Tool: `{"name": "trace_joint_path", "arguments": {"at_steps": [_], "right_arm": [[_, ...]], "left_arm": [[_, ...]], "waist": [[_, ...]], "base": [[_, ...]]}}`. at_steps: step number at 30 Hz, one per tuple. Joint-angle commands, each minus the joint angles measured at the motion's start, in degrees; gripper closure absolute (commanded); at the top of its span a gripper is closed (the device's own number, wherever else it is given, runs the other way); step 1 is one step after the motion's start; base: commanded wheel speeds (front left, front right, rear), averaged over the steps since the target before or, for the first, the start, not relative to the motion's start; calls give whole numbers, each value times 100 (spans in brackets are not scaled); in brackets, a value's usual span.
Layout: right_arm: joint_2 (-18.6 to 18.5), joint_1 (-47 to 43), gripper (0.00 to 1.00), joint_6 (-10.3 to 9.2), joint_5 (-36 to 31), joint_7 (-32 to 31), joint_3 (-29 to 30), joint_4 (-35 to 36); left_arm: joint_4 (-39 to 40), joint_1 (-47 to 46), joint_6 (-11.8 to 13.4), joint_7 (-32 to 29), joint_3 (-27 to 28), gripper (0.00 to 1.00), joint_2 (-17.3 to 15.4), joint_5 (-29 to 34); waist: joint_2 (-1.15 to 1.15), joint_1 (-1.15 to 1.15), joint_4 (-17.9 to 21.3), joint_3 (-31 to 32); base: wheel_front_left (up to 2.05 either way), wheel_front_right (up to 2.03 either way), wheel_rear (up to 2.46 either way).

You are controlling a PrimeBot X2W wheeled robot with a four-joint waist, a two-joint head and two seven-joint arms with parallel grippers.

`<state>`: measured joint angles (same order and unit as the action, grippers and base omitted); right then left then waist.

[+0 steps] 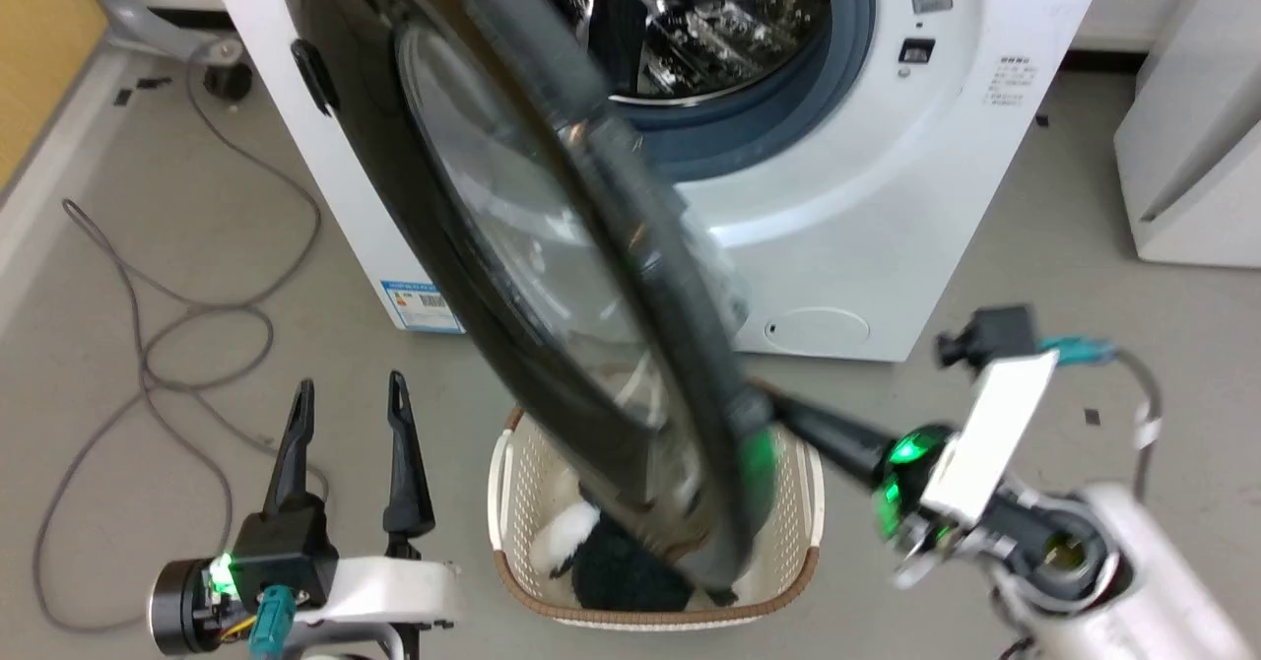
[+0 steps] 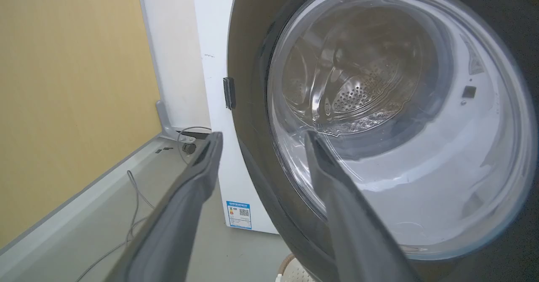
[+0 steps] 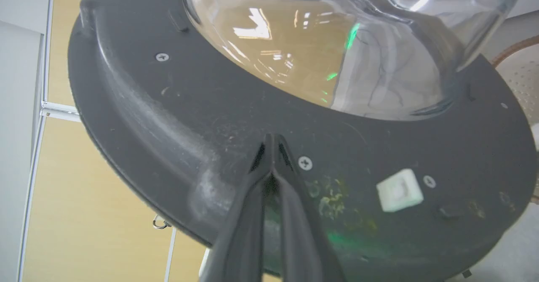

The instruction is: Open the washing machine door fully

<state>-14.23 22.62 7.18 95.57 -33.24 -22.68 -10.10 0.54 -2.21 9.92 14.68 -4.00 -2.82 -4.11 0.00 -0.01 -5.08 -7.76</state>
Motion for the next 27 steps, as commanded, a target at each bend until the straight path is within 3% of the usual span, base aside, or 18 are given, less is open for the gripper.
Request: {"name": "trace_joint_path", "arguments": {"at_steps": [1, 12, 17, 21, 27], "right_arm": [[90, -152, 100, 31, -10, -24, -52, 96], [507, -932, 100, 31, -323, -28, -592, 579], [653, -1240, 100, 31, -383, 447, -347, 696], [701, -1321, 100, 31, -781, 1371, 166, 929], [301, -1175, 100, 31, -2873, 3803, 369, 1193]], "left_arm": [[-10, 87, -12, 32, 17, 0, -6, 36], [-73, 293, -70, 32, 52, 0, -6, 90], [-105, 407, -87, 32, 78, 0, -6, 103], [-123, 512, -97, 32, 96, 0, -6, 108], [-132, 531, -124, 32, 103, 0, -6, 104]], "waist": [[0, 1, -18, 62], [0, 1, -57, 343], [0, 1, -20, 518], [0, 1, 33, 652], [0, 1, 98, 694]], "base": [[0, 0, 0], [0, 0, 0], [0, 0, 0], [0, 0, 0], [0, 0, 0]]}}
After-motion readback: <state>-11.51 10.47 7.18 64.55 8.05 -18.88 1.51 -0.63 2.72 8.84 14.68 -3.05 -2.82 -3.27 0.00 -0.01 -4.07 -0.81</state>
